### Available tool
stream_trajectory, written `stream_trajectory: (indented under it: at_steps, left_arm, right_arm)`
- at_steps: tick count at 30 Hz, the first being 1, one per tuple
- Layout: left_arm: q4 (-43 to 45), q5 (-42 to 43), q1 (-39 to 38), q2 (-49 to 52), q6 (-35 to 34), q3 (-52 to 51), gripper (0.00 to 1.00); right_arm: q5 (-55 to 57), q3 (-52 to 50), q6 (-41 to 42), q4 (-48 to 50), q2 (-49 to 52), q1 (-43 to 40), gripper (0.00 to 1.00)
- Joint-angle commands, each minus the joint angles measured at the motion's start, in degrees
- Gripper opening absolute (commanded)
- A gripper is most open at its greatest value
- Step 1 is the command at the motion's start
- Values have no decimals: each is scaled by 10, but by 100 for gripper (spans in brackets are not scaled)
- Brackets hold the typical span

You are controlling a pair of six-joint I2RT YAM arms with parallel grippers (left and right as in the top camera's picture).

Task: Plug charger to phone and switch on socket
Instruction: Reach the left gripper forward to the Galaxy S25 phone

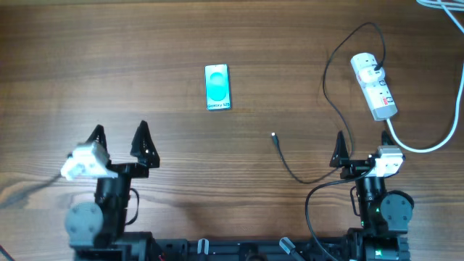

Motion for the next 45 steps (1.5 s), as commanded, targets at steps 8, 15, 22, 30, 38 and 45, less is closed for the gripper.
stream_trajectory:
  at_steps: [8,15,22,30,38,45]
  left_arm:
    - [-556,220,-4,598,-19,622,100]
    - [-565,326,-4,748,-19,632,99]
    - [-549,281,-32,799,-19,630,4]
    - [-552,75,-164,889,-108,630,23]
    - [-516,51,-196,1023,-109,630,100]
    - [-376,-12,-200,1040,-108,628,100]
  right_arm:
    - [8,-1,-10,2,-6,-2,100]
    - [8,-1,-10,2,-6,-2,100]
    - [8,-1,-10,2,-6,-2,100]
    - [8,-1,-10,2,-6,-2,100]
    - [8,-1,-10,2,-6,-2,100]
    - [8,-1,-10,2,-6,-2,100]
